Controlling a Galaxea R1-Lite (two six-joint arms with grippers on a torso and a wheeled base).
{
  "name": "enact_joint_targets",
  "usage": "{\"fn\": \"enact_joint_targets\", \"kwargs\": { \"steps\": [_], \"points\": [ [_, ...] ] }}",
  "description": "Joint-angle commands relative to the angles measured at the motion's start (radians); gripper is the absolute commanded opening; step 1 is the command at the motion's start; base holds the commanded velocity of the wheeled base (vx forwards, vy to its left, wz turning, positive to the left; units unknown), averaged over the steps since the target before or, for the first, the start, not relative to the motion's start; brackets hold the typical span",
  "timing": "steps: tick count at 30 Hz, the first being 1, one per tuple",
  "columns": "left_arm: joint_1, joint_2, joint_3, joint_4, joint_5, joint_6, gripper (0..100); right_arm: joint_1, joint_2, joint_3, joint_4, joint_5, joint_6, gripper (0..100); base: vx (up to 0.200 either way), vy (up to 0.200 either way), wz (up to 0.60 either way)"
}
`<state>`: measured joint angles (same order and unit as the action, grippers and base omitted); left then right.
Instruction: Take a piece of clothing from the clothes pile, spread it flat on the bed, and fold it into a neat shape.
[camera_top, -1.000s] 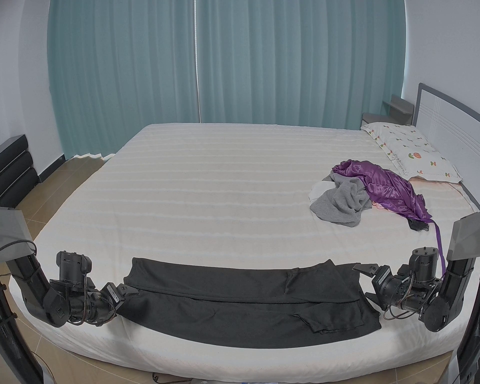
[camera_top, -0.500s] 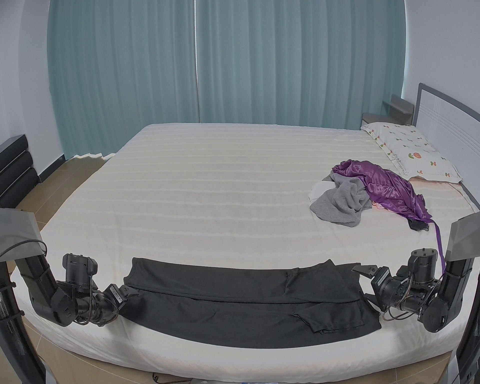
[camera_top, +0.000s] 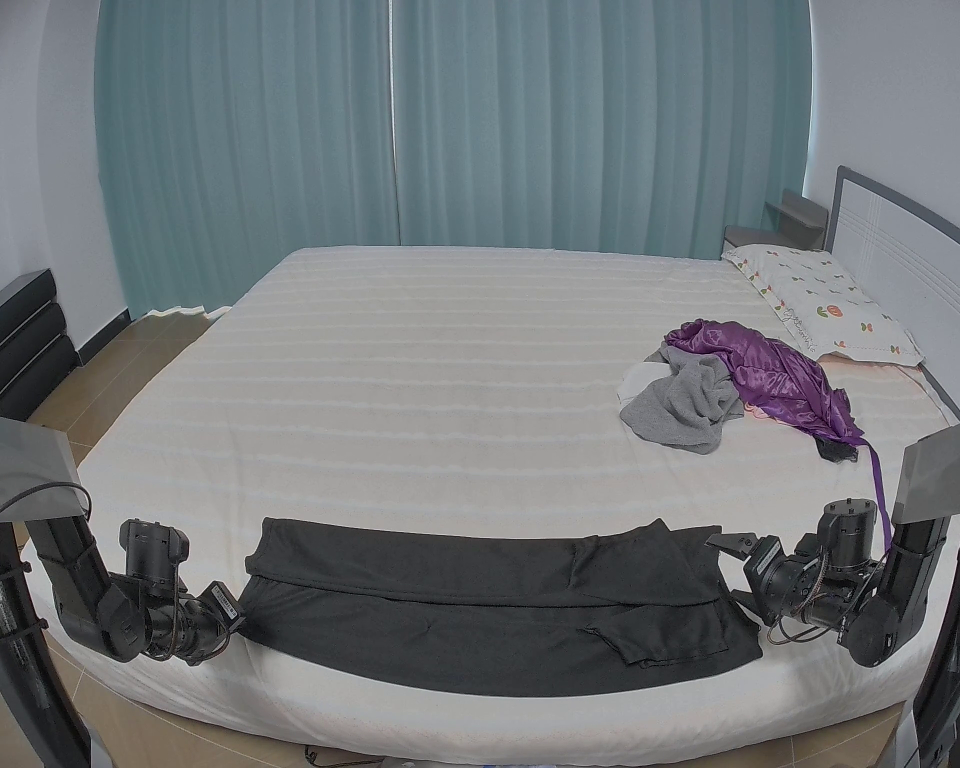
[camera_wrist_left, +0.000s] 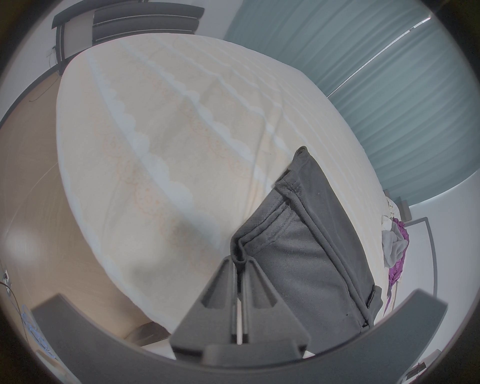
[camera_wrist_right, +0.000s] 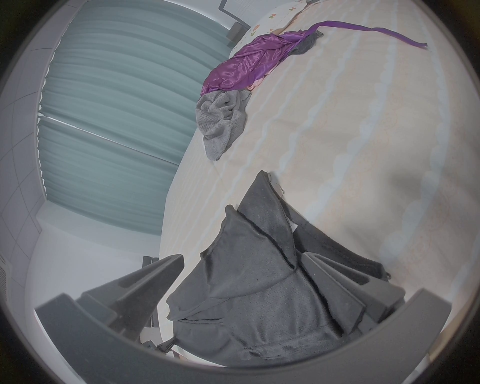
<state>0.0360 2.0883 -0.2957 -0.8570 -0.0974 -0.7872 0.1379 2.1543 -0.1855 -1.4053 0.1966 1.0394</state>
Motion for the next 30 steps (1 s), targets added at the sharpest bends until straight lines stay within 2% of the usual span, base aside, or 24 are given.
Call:
{"fn": "enact_joint_targets", "kwargs": {
  "steps": [1,11,17,30],
  "points": [
    [0.007,-0.004,0.023,-0.007,0.012,-0.004,0,0.0,-0.03,0.023,0.003,-0.006,-0.005,100,0.0,0.0,0.0],
    [0.015,-0.016,0.063,-0.036,0.012,0.0,0,-0.003,-0.14,0.052,0.095,-0.009,-0.028,100,0.0,0.0,0.0],
    [0.015,-0.03,0.083,-0.045,0.013,0.002,0,-0.004,-0.122,0.055,0.112,-0.045,-0.07,100,0.0,0.0,0.0],
    [0.013,-0.031,0.121,-0.05,0.012,0.002,0,-0.023,-0.045,0.051,0.111,-0.055,-0.111,100,0.0,0.0,0.0]
  ]
}}
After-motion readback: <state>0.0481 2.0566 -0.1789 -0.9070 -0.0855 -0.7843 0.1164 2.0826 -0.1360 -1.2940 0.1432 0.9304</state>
